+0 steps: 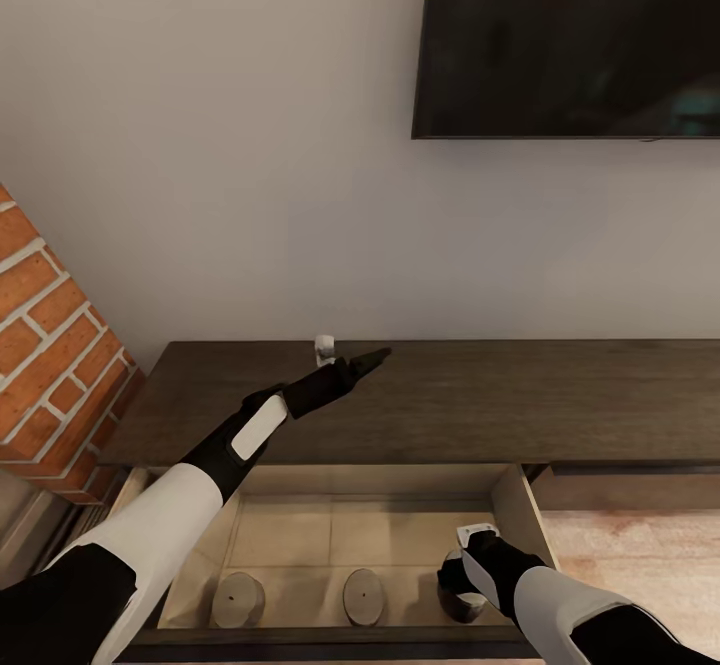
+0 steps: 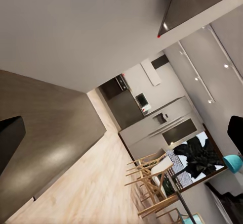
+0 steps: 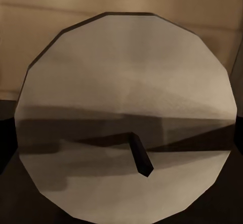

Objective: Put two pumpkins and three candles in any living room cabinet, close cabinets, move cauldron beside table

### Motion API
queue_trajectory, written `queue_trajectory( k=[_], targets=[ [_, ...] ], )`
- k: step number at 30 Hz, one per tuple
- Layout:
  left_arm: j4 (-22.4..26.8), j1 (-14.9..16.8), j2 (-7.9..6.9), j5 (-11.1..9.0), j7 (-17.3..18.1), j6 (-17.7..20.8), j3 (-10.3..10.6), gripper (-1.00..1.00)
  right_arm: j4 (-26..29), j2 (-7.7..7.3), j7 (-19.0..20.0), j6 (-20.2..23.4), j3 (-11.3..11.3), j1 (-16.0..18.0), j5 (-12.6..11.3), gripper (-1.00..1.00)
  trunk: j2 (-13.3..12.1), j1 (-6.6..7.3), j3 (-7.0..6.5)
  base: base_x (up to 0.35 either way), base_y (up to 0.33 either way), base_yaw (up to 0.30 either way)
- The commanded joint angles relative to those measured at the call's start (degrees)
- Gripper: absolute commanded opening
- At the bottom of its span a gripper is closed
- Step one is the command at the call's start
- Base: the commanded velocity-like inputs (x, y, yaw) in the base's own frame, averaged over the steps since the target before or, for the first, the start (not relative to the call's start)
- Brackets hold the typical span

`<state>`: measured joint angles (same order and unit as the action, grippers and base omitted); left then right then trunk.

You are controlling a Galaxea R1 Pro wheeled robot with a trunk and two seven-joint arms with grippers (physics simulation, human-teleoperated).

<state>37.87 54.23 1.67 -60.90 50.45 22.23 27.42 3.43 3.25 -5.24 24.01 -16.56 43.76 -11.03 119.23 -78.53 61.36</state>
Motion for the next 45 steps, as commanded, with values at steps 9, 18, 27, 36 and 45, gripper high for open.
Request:
queue_trajectory(
  k=[9, 18, 27, 36, 45],
  targets=[
    [0.1, 0.0, 0.0, 0.0, 0.0, 0.0, 0.0, 1.0, 0.0, -0.08, 0.0, 0.0, 0.0, 0.0, -0.1, 1.0, 0.0, 0.0, 0.78, 0.0, 0.0, 0.0],
    [0.0, 0.0, 0.0, 0.0, 0.0, 0.0, 0.0, 1.0, 0.0, -0.08, 0.0, -0.6, 0.0, 0.0, -0.1, 1.0, 0.0, 0.0, 1.59, 0.0, 0.0, 0.0],
    [0.1, 0.0, 0.0, 0.0, 0.0, 0.0, -0.2, 1.0, -0.2, 0.04, 0.0, -2.6, 0.0, -0.2, -0.1, 1.0, 0.0, 0.0, 2.41, 0.0, 0.0, 0.0],
    [0.1, 0.0, -0.09, 0.0, 0.0, 0.0, -0.4, 1.0, -0.6, 0.21, -0.1, -4.1, 0.0, -0.3, -0.3, 1.0, 0.0, 0.0, 3.23, 0.0, 0.0, 0.0],
    [0.1, 0.0, -0.09, 0.0, 0.1, 0.0, -0.4, 1.0, -0.7, 0.15, -1.0, -7.0, -0.1, -0.4, -0.2, 1.0, 0.0, 0.0, 4.06, 0.0, 0.0, 0.0]
  ],
)
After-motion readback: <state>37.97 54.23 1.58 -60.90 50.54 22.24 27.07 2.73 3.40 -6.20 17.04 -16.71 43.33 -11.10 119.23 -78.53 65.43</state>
